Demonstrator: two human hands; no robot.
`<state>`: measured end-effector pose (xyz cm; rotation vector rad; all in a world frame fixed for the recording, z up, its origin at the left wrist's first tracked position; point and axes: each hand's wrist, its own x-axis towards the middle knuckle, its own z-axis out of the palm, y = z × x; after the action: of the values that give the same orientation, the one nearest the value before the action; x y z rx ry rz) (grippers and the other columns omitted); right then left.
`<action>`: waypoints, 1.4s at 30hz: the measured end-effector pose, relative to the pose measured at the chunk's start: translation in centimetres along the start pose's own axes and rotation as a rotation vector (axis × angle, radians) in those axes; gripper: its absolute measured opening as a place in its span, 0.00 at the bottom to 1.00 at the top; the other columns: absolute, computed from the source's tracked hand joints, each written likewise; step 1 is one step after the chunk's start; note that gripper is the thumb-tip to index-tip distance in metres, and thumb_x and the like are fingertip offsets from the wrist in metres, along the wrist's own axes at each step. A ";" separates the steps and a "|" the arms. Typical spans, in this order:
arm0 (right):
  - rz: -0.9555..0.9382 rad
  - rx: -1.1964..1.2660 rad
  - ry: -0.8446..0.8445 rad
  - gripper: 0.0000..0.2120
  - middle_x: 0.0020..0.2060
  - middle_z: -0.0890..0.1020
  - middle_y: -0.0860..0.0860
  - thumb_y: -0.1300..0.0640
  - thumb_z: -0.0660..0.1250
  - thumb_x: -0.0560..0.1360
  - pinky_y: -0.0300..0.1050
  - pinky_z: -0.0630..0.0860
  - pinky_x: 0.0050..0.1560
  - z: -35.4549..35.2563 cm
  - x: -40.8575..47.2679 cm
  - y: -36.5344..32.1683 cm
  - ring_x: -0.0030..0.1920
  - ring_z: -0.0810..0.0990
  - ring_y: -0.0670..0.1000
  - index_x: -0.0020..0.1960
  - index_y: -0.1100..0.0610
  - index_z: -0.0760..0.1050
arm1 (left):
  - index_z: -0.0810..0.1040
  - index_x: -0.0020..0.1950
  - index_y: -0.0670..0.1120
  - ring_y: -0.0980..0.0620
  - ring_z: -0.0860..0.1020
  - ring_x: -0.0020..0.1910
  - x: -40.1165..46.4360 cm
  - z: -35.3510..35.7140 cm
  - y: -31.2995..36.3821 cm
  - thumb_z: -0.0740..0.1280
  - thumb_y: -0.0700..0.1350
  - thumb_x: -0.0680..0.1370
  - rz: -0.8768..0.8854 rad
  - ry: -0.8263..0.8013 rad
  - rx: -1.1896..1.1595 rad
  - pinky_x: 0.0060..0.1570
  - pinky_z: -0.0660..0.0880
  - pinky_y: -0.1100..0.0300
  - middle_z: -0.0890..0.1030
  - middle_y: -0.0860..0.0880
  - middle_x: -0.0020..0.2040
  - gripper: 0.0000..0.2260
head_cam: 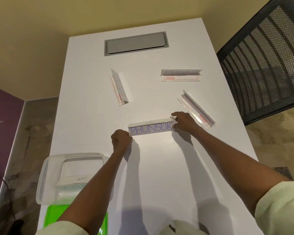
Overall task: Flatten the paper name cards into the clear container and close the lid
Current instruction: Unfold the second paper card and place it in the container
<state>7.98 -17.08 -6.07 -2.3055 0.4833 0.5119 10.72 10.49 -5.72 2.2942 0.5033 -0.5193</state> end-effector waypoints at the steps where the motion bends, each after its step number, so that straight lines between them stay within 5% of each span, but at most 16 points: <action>1: -0.005 -0.012 0.019 0.30 0.63 0.77 0.55 0.62 0.73 0.67 0.42 0.71 0.58 0.0 0.1 0.2 0.61 0.76 0.54 0.68 0.56 0.72 | 0.79 0.43 0.48 0.48 0.79 0.45 0.2 -0.2 -0.2 0.68 0.39 0.69 0.049 0.054 0.030 0.43 0.73 0.61 0.81 0.48 0.46 0.06; 4: -0.070 -0.080 0.113 0.25 0.60 0.79 0.53 0.60 0.70 0.67 0.42 0.70 0.53 -0.1 0.0 0.6 0.60 0.76 0.54 0.64 0.56 0.74 | 0.76 0.47 0.46 0.45 0.79 0.47 0.1 -0.9 0.2 0.66 0.39 0.68 0.193 0.085 0.086 0.47 0.77 0.54 0.79 0.47 0.48 0.10; 8: -0.323 -0.292 0.195 0.26 0.54 0.81 0.61 0.65 0.74 0.63 0.55 0.76 0.48 0.5 -0.3 0.6 0.54 0.78 0.65 0.61 0.65 0.75 | 0.76 0.57 0.37 0.41 0.76 0.53 0.7 -2.0 0.8 0.70 0.33 0.69 0.533 0.113 0.285 0.48 0.73 0.53 0.79 0.40 0.52 0.16; 11: -0.366 -0.351 0.150 0.26 0.51 0.83 0.60 0.64 0.74 0.63 0.52 0.75 0.46 0.5 0.2 0.5 0.52 0.79 0.65 0.61 0.64 0.76 | 0.78 0.55 0.35 0.38 0.81 0.44 2.4 -2.1 0.1 0.78 0.31 0.57 0.733 0.013 0.449 0.43 0.78 0.50 0.82 0.37 0.46 0.27; 14: -0.399 -0.376 0.146 0.25 0.53 0.82 0.62 0.64 0.74 0.65 0.55 0.75 0.48 0.4 0.3 0.4 0.55 0.78 0.65 0.61 0.64 0.76 | 0.76 0.56 0.38 0.38 0.80 0.43 3.6 -2.3 -0.1 0.77 0.31 0.57 0.748 -0.115 0.541 0.39 0.80 0.47 0.82 0.37 0.46 0.28; 19: -0.331 -0.474 0.096 0.09 0.37 0.78 0.57 0.61 0.70 0.65 0.44 0.65 0.38 -0.2 -0.2 -1.0 0.40 0.69 0.61 0.45 0.59 0.77 | 0.80 0.51 0.35 0.36 0.81 0.42 3.2 -2.5 0.6 0.76 0.31 0.59 0.823 -0.119 0.600 0.39 0.80 0.45 0.82 0.34 0.42 0.21; 23: -0.326 -0.444 0.075 0.18 0.54 0.81 0.57 0.59 0.70 0.70 0.45 0.65 0.45 0.1 -0.1 -0.6 0.53 0.76 0.61 0.60 0.59 0.78 | 0.82 0.52 0.36 0.37 0.81 0.41 3.3 -2.0 0.9 0.78 0.33 0.60 0.832 -0.147 0.639 0.38 0.80 0.48 0.81 0.35 0.40 0.21; 26: -0.345 -0.424 0.068 0.20 0.57 0.80 0.58 0.60 0.70 0.72 0.47 0.69 0.51 0.3 0.1 -0.2 0.56 0.75 0.61 0.63 0.59 0.76 | 0.80 0.59 0.41 0.38 0.78 0.52 3.2 -1.7 1.8 0.72 0.38 0.70 0.761 -0.116 0.642 0.49 0.75 0.50 0.81 0.36 0.49 0.17; 32: -0.373 -0.459 0.094 0.19 0.52 0.83 0.56 0.59 0.69 0.71 0.46 0.71 0.47 0.5 0.5 0.2 0.53 0.78 0.59 0.61 0.57 0.77 | 0.79 0.63 0.46 0.40 0.77 0.54 3.6 -1.3 1.7 0.71 0.43 0.72 0.684 -0.144 0.630 0.54 0.73 0.53 0.80 0.40 0.52 0.18; 42: -0.394 -0.611 0.128 0.08 0.41 0.83 0.54 0.60 0.67 0.70 0.42 0.63 0.37 1.0 0.6 0.1 0.45 0.79 0.58 0.49 0.55 0.79 | 0.84 0.52 0.42 0.38 0.80 0.36 3.0 -1.3 2.4 0.75 0.37 0.67 0.745 -0.087 0.731 0.38 0.77 0.53 0.80 0.38 0.39 0.13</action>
<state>8.30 -16.56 -7.06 -2.9329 -0.1015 0.3446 14.71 10.45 -5.01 2.8614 -0.6955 -0.4534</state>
